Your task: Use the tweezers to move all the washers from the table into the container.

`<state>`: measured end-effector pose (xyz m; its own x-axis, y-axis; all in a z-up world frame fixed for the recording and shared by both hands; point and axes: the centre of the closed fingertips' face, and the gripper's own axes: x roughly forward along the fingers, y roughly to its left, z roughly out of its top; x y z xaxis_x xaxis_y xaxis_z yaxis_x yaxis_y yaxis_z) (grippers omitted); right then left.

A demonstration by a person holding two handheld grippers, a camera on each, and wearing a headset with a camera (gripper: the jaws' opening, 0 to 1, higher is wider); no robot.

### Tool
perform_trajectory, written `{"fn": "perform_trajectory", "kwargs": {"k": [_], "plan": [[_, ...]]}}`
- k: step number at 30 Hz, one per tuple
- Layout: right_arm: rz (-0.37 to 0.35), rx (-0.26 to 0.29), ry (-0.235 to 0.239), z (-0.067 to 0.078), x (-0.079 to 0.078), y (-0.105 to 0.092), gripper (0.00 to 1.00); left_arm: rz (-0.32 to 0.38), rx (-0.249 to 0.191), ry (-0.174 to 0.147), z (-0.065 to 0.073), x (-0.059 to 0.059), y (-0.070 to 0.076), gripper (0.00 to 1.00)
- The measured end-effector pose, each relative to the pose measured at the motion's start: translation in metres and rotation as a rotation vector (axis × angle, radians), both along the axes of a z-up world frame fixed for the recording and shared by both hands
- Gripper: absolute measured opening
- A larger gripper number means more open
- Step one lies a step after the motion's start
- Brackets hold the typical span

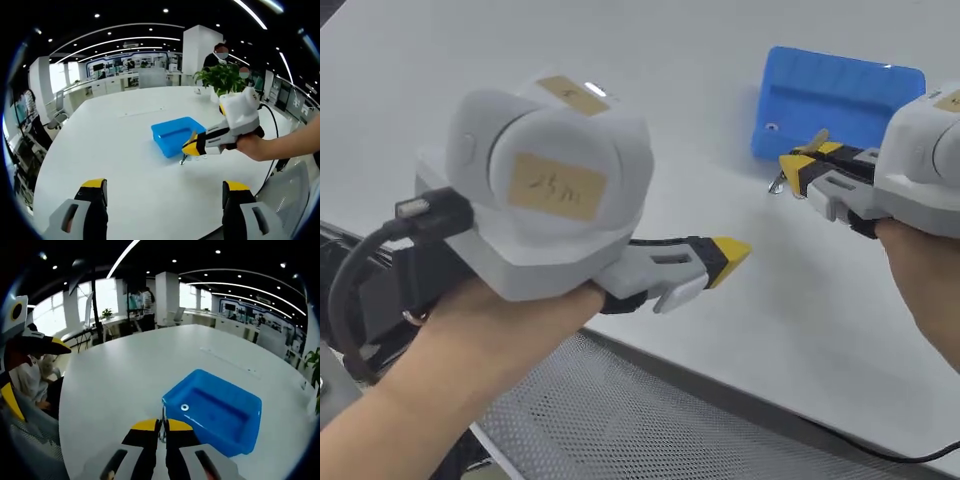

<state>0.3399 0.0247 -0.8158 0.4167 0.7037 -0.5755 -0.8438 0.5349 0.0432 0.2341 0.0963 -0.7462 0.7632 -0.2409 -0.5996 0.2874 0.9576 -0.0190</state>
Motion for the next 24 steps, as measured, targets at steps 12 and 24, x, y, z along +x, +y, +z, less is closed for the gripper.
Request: {"fn": "perform_trajectory", "kwargs": {"k": [12, 24], "plan": [[-0.042, 0.038, 0.035, 0.014, -0.004, -0.012, 0.01, 0.003, 0.014, -0.035, 0.015, -0.001, 0.000, 0.98], [-0.060, 0.065, 0.006, 0.040, -0.004, -0.018, 0.01, -0.008, 0.026, -0.065, 0.028, -0.008, -0.005, 0.98]]}}
